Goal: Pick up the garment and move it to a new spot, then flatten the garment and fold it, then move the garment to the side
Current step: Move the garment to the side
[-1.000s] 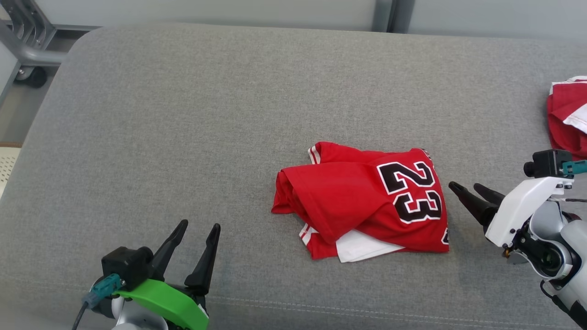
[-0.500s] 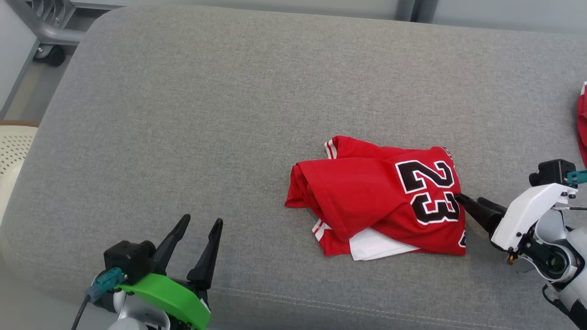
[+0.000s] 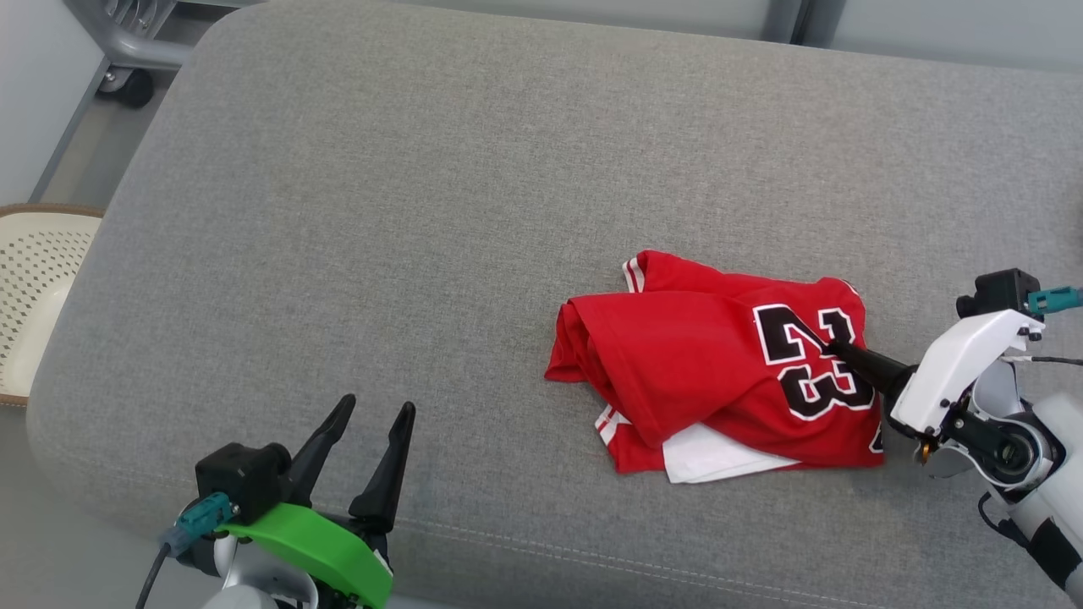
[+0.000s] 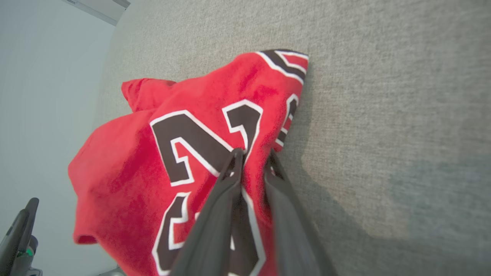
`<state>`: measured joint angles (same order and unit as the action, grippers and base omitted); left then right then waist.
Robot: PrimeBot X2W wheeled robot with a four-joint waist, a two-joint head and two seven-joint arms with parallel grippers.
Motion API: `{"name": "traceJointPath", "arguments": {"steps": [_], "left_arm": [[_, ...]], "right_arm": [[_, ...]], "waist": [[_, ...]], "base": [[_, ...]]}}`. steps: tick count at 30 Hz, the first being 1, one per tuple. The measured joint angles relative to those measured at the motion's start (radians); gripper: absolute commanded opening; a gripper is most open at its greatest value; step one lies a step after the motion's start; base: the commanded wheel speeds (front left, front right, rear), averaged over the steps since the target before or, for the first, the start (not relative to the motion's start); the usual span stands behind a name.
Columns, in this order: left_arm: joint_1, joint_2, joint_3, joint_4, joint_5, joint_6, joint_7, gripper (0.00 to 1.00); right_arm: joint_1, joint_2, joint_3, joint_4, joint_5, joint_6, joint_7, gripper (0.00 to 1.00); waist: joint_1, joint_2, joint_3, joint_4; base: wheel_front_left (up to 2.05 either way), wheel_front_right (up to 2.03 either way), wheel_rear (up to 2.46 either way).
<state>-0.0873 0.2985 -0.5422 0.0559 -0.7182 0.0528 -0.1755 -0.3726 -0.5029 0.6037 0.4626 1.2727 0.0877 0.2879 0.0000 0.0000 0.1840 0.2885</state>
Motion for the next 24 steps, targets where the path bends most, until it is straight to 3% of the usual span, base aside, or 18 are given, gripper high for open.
{"name": "traceJointPath", "arguments": {"steps": [6,12,16,24], "left_arm": [[0.000,-0.002,0.008,0.003,-0.007,0.000,-0.001,1.00],[0.000,-0.011,0.006,0.012,-0.009,0.000,-0.003,1.00],[0.000,-0.019,0.001,0.022,-0.009,0.000,-0.006,1.00],[0.001,-0.027,-0.005,0.035,-0.015,-0.008,-0.010,1.00]], "right_arm": [[-0.067,-0.021,0.005,-0.009,0.002,0.017,0.044,0.00],[-0.165,-0.086,0.042,-0.087,-0.044,0.026,0.117,0.00],[-0.219,-0.092,0.050,-0.150,-0.047,0.027,0.157,0.00],[-0.258,-0.091,0.013,-0.184,0.067,0.024,0.256,0.00]], "waist": [[0.0000,0.0000,-0.001,-0.001],[0.0000,0.0000,-0.016,-0.012],[0.0000,0.0000,-0.026,-0.019],[0.0000,0.0000,-0.048,-0.029]], "base": [[0.00,0.00,0.00],[0.00,0.00,0.00],[0.00,0.00,0.00],[0.00,0.00,0.00]]}}
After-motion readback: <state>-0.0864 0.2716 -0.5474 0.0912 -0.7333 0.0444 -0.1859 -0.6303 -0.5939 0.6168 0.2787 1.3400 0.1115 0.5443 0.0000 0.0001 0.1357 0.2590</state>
